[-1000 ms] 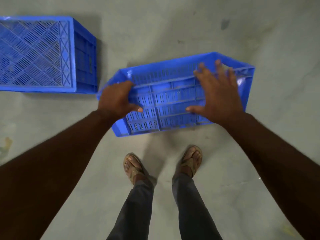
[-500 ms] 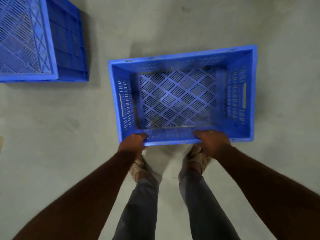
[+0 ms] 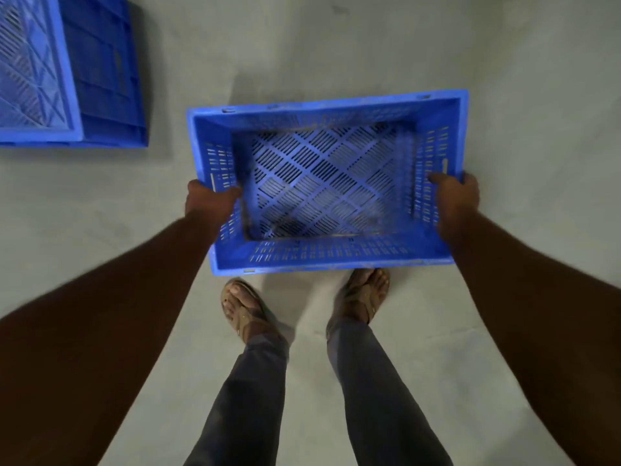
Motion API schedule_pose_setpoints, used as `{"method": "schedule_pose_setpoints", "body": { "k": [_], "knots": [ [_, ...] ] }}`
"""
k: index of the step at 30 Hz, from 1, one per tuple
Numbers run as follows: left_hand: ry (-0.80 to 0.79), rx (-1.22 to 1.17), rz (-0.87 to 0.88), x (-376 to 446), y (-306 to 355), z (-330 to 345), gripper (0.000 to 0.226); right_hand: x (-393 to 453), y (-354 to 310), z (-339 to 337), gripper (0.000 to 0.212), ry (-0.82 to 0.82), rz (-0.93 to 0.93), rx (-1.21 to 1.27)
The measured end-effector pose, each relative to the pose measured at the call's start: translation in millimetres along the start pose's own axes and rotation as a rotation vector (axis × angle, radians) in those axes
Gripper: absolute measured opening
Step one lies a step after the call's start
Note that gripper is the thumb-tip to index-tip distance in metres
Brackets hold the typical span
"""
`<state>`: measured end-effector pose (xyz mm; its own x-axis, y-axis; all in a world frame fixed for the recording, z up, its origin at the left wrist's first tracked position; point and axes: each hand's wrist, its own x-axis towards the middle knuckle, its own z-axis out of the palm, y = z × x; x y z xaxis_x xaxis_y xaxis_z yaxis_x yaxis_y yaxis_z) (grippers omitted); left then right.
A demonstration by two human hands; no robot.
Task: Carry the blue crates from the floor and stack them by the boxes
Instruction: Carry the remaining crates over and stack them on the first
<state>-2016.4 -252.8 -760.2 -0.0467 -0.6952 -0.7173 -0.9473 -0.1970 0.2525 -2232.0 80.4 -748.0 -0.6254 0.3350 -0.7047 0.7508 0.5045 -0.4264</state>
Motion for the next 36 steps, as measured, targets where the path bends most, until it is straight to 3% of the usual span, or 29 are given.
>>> {"method": "schedule_pose_setpoints", "body": {
  "k": [2,4,5,8,10,13,17,24,29,36],
  "knots": [
    [-0.044,-0.066,0.007,1.6,-8.1,-5.0,0.075,12.7,4.6,-3.5,0.052,-0.003,0.014,0.054],
    [-0.082,-0.106,0.041,-8.4,-17.0,-16.8,0.05,4.8,4.6,-12.9,0.049,0.002,0.041,0.131],
    [-0.067,-0.133,0.037,-15.5,-23.2,-25.7,0.053,-6.5,3.8,-19.8,0.043,0.004,0.038,0.181],
    [-0.133,-0.282,-0.034,-59.1,-39.2,-68.7,0.089,-56.3,3.3,-48.5,0.026,0.021,-0.009,0.289],
    [-0.171,-0.417,-0.04,-103.9,-51.1,-107.3,0.079,-108.9,1.9,-78.1,0.017,-0.042,-0.024,0.393],
    [-0.044,-0.369,0.025,-173.3,-69.9,-173.8,0.062,-203.5,-3.4,-120.0,0.027,-0.085,-0.056,0.448],
    [0.135,-0.374,0.082,-260.7,-92.2,-266.3,0.064,-331.8,-24.3,-153.5,0.051,-0.01,-0.141,0.44],
    [0.366,-0.542,0.042,-386.0,-166.4,-397.9,0.072,-488.1,-69.1,-188.9,0.035,-0.216,-0.305,0.452],
    [0.544,-0.802,-0.029,-471.3,-251.0,-438.3,0.065,-576.0,-65.6,-194.4,0.052,-0.264,-0.6,0.294],
    [0.833,-1.22,-0.146,-629.5,-371.7,-453.4,0.057,-689.0,-33.3,-214.7,0.053,-0.532,-0.806,0.208]
  ]
}}
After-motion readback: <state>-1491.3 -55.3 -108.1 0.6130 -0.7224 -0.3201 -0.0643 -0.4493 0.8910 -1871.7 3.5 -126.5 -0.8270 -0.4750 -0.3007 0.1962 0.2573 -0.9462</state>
